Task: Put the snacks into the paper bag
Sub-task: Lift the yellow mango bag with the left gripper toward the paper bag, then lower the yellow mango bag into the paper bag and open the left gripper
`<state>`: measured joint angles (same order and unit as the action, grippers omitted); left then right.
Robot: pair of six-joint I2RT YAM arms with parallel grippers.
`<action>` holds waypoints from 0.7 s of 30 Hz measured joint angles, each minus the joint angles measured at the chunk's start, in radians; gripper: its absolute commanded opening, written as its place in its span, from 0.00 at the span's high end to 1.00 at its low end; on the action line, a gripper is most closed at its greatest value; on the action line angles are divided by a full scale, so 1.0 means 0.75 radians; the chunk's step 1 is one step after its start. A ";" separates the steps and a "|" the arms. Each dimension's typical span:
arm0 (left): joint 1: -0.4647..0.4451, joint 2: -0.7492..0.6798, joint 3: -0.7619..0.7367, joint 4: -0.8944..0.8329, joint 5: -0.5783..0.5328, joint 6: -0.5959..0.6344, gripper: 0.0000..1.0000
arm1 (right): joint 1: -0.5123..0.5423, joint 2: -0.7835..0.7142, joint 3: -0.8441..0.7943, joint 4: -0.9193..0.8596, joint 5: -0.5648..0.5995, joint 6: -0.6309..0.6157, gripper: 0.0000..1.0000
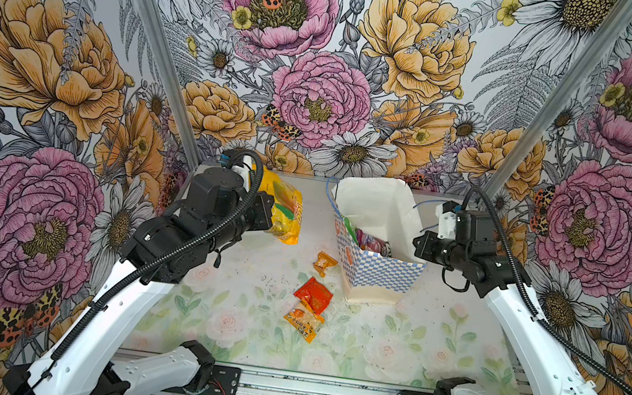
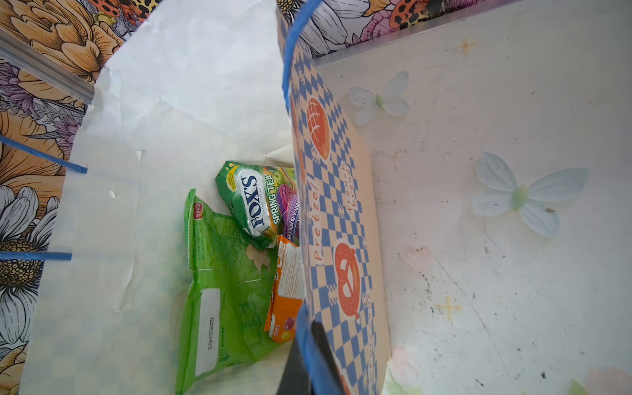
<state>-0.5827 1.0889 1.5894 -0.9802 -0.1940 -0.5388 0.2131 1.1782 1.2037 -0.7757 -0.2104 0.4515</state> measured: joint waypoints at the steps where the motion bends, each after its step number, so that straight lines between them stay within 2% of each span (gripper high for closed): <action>1: -0.017 0.022 0.031 -0.003 -0.007 0.007 1.00 | 0.000 0.000 0.003 -0.004 0.000 0.000 1.00; 5: -0.103 0.137 0.181 -0.016 -0.052 0.032 1.00 | 0.000 0.001 0.014 -0.014 0.001 0.000 1.00; 12: -0.329 0.349 0.453 -0.016 -0.102 0.098 1.00 | 0.009 0.004 0.041 -0.040 0.000 0.000 1.00; 21: -0.439 0.572 0.752 -0.017 -0.130 0.152 1.00 | 0.054 0.030 0.070 -0.046 0.010 0.001 1.00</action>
<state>-0.9119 1.5177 2.1532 -0.9928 -0.2916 -0.4252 0.2535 1.2003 1.2560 -0.8104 -0.2028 0.4519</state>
